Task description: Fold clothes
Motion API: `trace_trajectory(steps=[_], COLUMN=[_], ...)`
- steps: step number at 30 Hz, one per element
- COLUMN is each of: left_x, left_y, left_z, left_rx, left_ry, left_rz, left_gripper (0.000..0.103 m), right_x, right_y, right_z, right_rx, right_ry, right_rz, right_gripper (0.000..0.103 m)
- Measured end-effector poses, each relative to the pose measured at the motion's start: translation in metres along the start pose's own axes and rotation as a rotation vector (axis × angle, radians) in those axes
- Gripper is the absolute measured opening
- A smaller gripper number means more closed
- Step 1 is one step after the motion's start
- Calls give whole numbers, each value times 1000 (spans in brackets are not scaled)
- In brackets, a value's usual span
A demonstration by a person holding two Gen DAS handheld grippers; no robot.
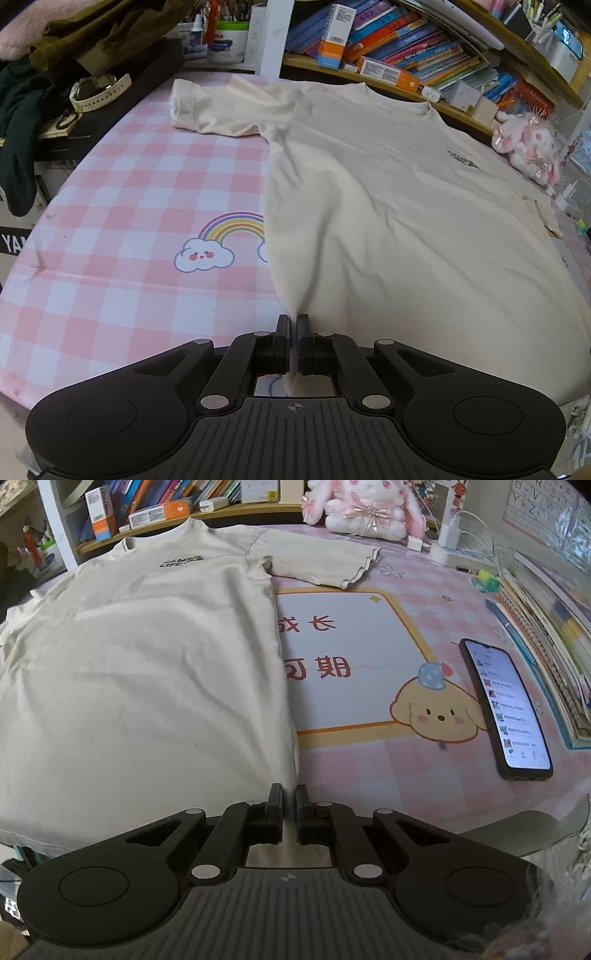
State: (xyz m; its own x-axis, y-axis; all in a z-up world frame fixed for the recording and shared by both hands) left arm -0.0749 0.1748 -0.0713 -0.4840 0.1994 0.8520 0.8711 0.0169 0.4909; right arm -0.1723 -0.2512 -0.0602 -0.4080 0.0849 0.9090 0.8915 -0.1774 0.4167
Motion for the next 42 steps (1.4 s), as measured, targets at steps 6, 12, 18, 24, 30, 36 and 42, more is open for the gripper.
trace_trajectory(steps=[6,12,18,24,30,36,42], left_x=[9,32,48,56,47,42,43], left_y=[2,9,12,10,-2,-6,-8], left_z=[-4,-22,-41,-60,-82,-104,-126], left_rx=[-10,-53,-43,-31,3,17,23], left_ry=[20,1,-9,0,31,100,139], left_rz=[-47,-156,-244,-295,-271,-252,-249], left_gripper=[6,12,42,74,82,82,84], right_x=[2,25,44,54,46,37,32], right_y=[-2,7,20,31,37,44,52], right_z=[3,9,24,35,31,25,16], right_rx=[3,-16,-39,-69,-89,-98,-56], right_ry=[-18,-28,-20,-36,-56,-52,-24], right_rz=[-14,-121,-218,-279,-283,-284,-295], right_gripper=[7,46,76,92,99,100,103])
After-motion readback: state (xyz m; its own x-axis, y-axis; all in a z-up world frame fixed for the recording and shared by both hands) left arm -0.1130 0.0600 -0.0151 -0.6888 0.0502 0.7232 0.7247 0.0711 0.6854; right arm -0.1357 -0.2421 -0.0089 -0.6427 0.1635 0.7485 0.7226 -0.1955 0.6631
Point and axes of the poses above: each gripper's, at about its wrist camera, not at the fingertips, and x roughly against the way its jaws point, z to its left, y to its top, the point moved 7 cm from there along -x, roughly the way its jaws point, and after that the axes turned 7 degrees about z, right-handed, at the moved point
